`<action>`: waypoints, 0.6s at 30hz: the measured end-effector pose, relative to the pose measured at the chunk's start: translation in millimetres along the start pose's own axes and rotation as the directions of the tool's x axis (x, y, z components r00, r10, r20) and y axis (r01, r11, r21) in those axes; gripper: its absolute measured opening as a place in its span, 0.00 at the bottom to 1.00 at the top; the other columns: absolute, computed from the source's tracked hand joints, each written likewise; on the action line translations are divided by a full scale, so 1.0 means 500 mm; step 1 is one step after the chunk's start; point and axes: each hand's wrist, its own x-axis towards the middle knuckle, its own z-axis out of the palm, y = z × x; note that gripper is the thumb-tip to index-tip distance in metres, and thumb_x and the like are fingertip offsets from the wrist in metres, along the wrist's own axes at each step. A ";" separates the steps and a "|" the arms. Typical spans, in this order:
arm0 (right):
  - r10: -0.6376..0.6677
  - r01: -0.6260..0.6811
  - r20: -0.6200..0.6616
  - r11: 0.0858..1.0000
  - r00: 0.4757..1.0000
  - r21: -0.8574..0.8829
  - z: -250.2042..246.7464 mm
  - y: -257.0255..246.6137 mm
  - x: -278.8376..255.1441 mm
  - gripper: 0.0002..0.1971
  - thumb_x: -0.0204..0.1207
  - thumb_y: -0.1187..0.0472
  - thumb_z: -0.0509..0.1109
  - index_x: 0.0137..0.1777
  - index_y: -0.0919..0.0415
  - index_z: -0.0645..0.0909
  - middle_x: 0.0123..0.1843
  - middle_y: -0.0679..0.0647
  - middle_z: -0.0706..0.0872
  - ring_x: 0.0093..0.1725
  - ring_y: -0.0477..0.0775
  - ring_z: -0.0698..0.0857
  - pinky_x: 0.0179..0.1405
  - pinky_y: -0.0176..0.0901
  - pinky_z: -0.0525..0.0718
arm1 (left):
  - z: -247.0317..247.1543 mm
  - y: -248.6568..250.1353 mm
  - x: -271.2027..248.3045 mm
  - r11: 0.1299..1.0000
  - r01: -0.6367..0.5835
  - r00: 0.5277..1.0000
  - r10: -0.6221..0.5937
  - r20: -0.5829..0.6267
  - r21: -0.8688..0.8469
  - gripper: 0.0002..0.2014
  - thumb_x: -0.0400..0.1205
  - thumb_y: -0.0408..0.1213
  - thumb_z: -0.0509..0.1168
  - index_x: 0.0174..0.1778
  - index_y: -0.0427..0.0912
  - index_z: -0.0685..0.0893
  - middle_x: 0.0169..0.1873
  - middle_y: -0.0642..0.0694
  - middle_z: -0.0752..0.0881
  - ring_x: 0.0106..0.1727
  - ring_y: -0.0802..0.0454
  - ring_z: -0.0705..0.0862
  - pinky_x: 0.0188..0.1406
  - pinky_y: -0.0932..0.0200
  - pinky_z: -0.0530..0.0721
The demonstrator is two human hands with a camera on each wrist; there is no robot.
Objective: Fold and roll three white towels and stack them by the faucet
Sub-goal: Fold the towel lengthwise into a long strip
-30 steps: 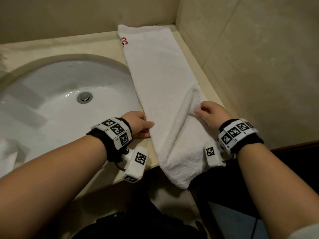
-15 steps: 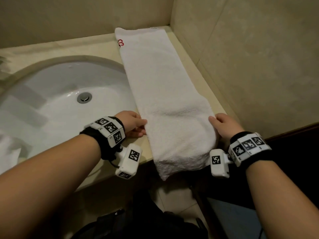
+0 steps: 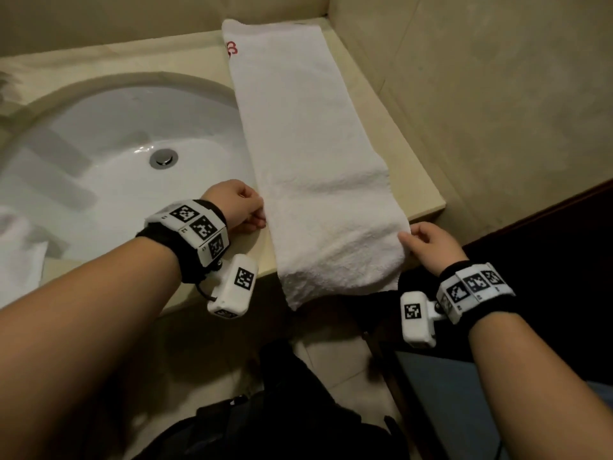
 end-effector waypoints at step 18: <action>-0.099 0.097 0.037 0.994 0.994 0.047 0.030 0.057 0.017 0.04 0.75 0.59 0.69 0.45 0.57 0.78 0.43 0.57 0.83 0.44 0.57 0.82 0.52 0.53 0.81 | 0.190 -0.220 -0.101 0.977 0.074 0.997 -0.070 -0.025 0.199 0.22 0.79 0.45 0.65 0.68 0.41 0.77 0.66 0.42 0.81 0.67 0.45 0.78 0.67 0.54 0.73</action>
